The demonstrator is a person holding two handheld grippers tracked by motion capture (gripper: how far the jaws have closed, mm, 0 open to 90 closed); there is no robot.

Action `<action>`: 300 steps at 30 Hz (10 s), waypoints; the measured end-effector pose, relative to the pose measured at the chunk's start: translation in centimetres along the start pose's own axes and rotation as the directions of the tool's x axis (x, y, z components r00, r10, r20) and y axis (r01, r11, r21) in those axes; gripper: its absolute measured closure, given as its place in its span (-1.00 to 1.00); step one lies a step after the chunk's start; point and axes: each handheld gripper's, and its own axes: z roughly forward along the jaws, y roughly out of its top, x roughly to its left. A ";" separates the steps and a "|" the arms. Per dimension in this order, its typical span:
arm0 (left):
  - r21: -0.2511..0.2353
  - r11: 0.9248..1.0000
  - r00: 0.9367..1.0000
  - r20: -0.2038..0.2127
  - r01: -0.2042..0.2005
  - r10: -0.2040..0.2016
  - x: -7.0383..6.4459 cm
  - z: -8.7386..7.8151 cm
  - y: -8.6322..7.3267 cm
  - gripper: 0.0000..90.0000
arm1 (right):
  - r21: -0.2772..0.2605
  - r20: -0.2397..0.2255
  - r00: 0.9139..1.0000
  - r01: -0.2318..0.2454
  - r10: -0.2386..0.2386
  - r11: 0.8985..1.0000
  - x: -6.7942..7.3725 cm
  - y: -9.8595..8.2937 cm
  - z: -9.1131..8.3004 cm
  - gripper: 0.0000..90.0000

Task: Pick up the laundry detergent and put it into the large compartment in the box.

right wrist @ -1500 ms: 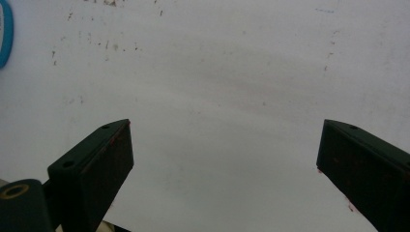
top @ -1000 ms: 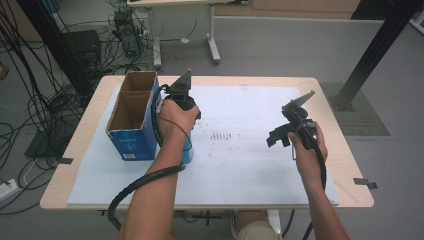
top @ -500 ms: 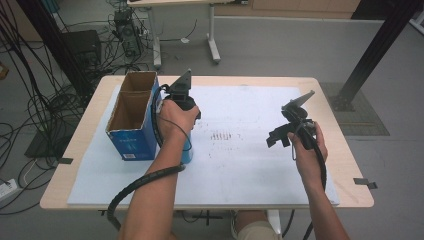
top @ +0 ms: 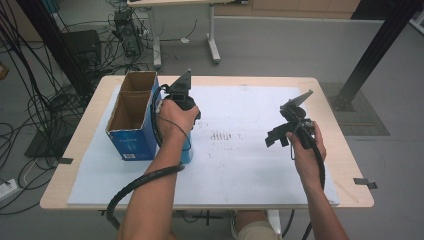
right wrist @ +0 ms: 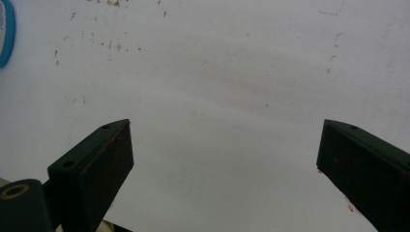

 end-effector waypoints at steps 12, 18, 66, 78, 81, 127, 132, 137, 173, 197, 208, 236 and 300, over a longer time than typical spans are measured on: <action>0.001 1.000 1.000 0.004 -0.003 0.003 0.1 0.0 0.0 -0.16 | 0.003 -0.002 1.000 -0.003 0.003 1.000 -0.1 0.0 0.1 -0.87; 0.003 1.000 1.000 0.007 -0.005 0.005 0.3 0.0 0.0 -0.16 | 0.005 -0.001 1.000 0.002 -0.002 1.000 0.1 0.1 0.2 -0.87; -0.138 0.981 0.991 -0.004 -0.137 0.137 4.1 -26.5 2.0 -0.16 | 0.010 0.029 0.999 0.017 -0.017 1.000 1.5 0.3 -1.1 -0.87; -0.151 0.985 0.997 -0.032 -0.081 0.077 9.4 -28.2 3.1 -0.16 | 0.006 0.042 0.999 0.006 -0.006 1.000 1.5 0.1 -1.6 -0.87; -0.154 0.986 0.997 -0.051 -0.068 0.061 10.3 -27.2 3.1 -0.16 | 0.007 0.043 0.999 0.006 -0.006 1.000 1.5 0.1 -1.5 -0.87; -0.019 0.996 0.996 -0.023 -0.085 0.084 14.9 -10.2 4.7 -0.17 | 0.024 0.050 0.999 0.016 -0.017 1.000 2.3 0.2 -0.8 -0.87; -0.002 0.996 0.996 -0.020 -0.091 0.091 14.7 -7.8 4.8 -0.16 | 0.027 0.048 0.999 0.015 -0.016 1.000 2.5 0.3 -0.6 -0.87; 0.011 0.996 0.996 -0.024 -0.091 0.091 14.4 -5.7 4.8 -0.17 | 0.027 0.051 0.999 0.017 -0.019 0.999 2.5 0.3 -0.5 -0.87; 0.039 0.995 0.996 -0.020 -0.086 0.087 14.8 0.5 4.4 -0.17 | 0.037 0.049 0.999 0.016 -0.018 0.999 2.4 0.5 0.0 -0.87; 0.040 0.997 0.997 -0.024 -0.070 0.071 14.7 0.6 4.5 -0.18 | 0.025 0.052 0.999 0.009 -0.010 1.000 2.3 0.2 -0.5 -0.87; 0.040 0.997 0.997 -0.021 -0.067 0.068 14.8 0.6 4.5 -0.18 | 0.025 0.051 0.999 0.012 -0.014 1.000 2.3 0.2 -0.4 -0.87; 0.038 0.997 0.997 -0.023 -0.069 0.070 14.8 0.6 4.5 -0.18 | 0.023 0.053 0.999 0.013 -0.014 1.000 2.5 0.3 -0.6 -0.87; 0.038 0.997 0.997 -0.038 -0.067 0.069 14.5 0.8 4.5 -0.20 | 0.024 0.052 0.999 0.013 -0.015 1.000 2.6 0.4 -0.5 -0.87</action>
